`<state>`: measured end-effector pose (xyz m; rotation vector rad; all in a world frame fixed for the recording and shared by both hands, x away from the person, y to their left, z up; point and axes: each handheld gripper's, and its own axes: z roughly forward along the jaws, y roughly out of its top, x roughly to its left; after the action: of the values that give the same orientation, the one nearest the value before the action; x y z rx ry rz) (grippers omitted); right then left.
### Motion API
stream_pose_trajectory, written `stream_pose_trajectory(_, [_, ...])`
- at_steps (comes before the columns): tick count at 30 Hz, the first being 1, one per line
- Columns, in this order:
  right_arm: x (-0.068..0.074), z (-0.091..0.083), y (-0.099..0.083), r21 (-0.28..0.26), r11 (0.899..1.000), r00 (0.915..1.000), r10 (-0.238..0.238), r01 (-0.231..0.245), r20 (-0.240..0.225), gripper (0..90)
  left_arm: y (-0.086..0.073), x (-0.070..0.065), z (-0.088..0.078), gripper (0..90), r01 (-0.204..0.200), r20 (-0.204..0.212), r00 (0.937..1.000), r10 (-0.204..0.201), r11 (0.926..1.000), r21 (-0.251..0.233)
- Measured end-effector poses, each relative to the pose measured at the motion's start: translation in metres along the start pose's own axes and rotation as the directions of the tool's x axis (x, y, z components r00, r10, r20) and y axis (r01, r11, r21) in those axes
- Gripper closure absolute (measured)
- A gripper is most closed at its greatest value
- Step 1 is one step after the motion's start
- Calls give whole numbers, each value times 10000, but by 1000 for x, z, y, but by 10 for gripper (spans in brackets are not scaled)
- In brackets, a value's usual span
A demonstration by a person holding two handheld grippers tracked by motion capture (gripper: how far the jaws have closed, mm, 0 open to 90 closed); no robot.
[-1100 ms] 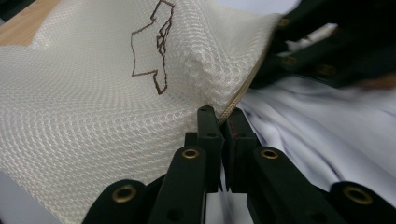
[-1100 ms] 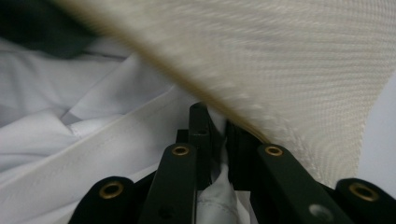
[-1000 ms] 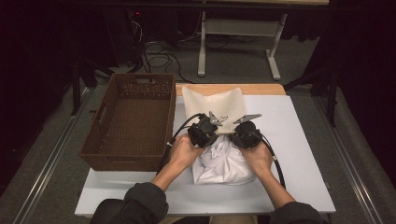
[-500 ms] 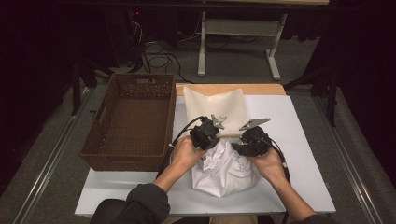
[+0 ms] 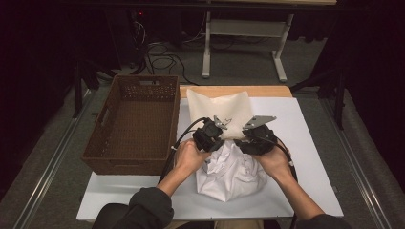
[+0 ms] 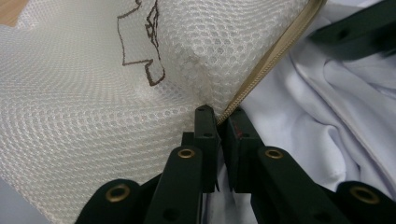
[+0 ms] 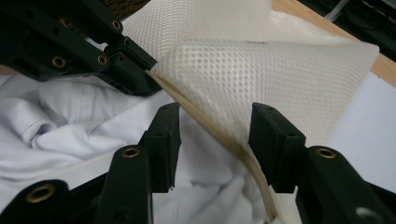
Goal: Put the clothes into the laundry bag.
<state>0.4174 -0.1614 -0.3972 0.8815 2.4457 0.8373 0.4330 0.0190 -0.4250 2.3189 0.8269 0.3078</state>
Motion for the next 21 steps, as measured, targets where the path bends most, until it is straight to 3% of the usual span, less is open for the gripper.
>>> stream_pose_trajectory(2, [-1, 8, 4, 270, 9996, 10000, 11, -10, -34, 528, 0, -1, 0, 841, -5, -4, 10000, 5, 10000, -32])
stream_pose_trajectory(3, [-2, 12, 6, 342, 9994, 9999, 85, -82, -78, 571, 0, -1, 0, 841, 38, 5, 10000, -38, 10000, -51])
stream_pose_trajectory(6, [-3, 16, 6, 401, 9992, 9996, -70, 81, -292, 836, -1, 0, -1, 823, 66, 91, 9999, -65, 9999, -85])
stream_pose_trajectory(7, [-4, 16, 6, 387, 9992, 9993, -56, 70, -370, 869, -2, 1, -1, 810, 78, 110, 9999, -77, 9999, -113])
stream_pose_trajectory(10, [-5, 13, 5, 547, 9984, 9990, -118, 141, -420, 882, -5, 0, -4, 748, 183, 38, 9998, -182, 9996, -198])
stream_pose_trajectory(12, [-7, 10, 3, 464, 9989, 9992, 27, -9, -391, 882, -10, -1, -10, 630, 333, -259, 9991, -342, 9989, -320])
stream_pose_trajectory(13, [-8, 8, 2, 380, 9993, 9992, 37, -22, -394, 882, -15, -2, -15, 589, 387, -549, 9977, -409, 9984, -412])
stream_pose_trajectory(16, [-9, 5, 0, 249, 9996, 9991, 119, -108, -417, 882, -25, -9, -27, 488, 568, -913, 9939, -611, 9972, -493])
stream_pose_trajectory(18, [-9, 5, -1, 226, 9997, 9990, 112, -102, -439, 881, -35, -16, -36, 466, 614, -1137, 9913, -664, 9970, -476])
stream_pose_trajectory(21, [-9, 6, 0, 199, 9997, 9989, 147, -139, -436, 881, -47, -19, -41, 450, 1071, -1328, 9849, -1107, 9937, -343])
